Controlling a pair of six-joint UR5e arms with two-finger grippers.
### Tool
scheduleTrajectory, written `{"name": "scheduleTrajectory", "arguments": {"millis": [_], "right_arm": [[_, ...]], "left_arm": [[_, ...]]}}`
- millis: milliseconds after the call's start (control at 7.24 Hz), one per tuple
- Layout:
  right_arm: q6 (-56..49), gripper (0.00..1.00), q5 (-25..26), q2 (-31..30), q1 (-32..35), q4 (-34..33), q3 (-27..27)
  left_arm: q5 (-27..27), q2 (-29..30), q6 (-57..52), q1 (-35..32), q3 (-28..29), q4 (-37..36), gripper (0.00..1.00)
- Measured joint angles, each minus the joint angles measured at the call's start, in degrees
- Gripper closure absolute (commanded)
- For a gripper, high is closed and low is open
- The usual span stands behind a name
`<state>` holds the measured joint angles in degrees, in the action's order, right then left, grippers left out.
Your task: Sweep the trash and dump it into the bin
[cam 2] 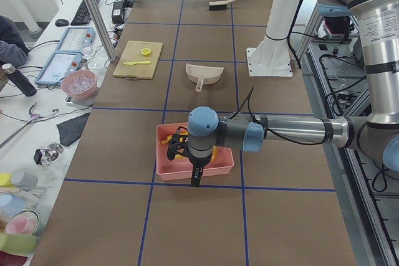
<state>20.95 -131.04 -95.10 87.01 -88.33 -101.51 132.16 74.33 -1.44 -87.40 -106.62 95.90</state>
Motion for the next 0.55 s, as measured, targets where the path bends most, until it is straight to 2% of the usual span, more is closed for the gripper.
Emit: {"name": "scheduleTrajectory", "arguments": {"millis": [552], "right_arm": [[0.0,0.00,0.0,0.0,0.0,0.0,0.1]], "left_arm": [[0.2,-0.9,0.0,-0.4,-0.6,-0.1,0.01]]}}
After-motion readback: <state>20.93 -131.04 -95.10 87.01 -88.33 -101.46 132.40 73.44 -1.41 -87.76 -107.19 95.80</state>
